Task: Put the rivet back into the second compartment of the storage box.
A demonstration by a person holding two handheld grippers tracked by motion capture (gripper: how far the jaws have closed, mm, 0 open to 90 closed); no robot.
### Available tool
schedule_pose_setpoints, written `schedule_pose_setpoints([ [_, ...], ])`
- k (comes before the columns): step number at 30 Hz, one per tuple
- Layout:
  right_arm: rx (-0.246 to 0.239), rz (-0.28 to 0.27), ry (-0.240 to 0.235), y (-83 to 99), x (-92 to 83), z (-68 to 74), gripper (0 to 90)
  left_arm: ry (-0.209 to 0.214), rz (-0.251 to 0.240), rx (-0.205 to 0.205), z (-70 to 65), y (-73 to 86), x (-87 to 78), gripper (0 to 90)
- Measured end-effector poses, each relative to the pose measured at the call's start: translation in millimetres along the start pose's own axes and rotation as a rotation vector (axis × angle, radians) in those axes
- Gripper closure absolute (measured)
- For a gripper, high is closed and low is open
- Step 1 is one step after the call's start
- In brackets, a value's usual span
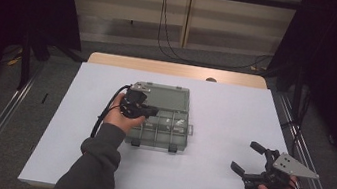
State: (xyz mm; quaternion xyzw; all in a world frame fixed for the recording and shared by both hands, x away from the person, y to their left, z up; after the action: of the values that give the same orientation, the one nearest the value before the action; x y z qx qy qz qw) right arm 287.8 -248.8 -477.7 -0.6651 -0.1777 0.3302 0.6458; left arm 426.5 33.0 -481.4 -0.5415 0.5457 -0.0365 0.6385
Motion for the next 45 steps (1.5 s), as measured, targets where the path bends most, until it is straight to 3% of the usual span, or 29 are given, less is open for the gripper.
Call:
schedule_pose_setpoints([
  [11, 0.000, 0.000, -0.001, -0.1, -0.3, 0.1, 0.3, -0.027, -0.004, -0.025, 6.9, 0.1, 8.3, 83.2],
  [13, 0.000, -0.001, 0.001, -0.2, -0.4, -0.2, 0.3, -0.032, 0.004, -0.012, 7.5, 0.6, 9.3, 83.1],
  [33, 0.001, -0.002, 0.001, -0.3, -1.0, -0.7, 0.3, -0.058, 0.012, -0.022, 13.1, 3.5, 17.5, 82.3],
  [38, 0.003, -0.001, 0.001, -0.1, -0.4, -0.6, 0.3, -0.065, 0.009, -0.026, 15.1, 4.2, 18.2, 72.6],
  [45, 0.007, 0.000, 0.002, 0.4, -0.6, -1.5, 0.3, -0.031, -0.013, -0.048, 11.4, 2.7, 14.1, 61.6],
])
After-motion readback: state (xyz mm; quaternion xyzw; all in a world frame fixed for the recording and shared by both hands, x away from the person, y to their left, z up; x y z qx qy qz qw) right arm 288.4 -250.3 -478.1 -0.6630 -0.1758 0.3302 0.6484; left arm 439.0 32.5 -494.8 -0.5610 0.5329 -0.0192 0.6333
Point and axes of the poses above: each handheld gripper's, and its own axes: x roughly forward along the jaws, y roughly out of its underside, z roughly to its left, the point moved 10 cm from there along x, roughly forward along the jaws, and after that the axes turned 1 degree about z, right-handed, at the moved point
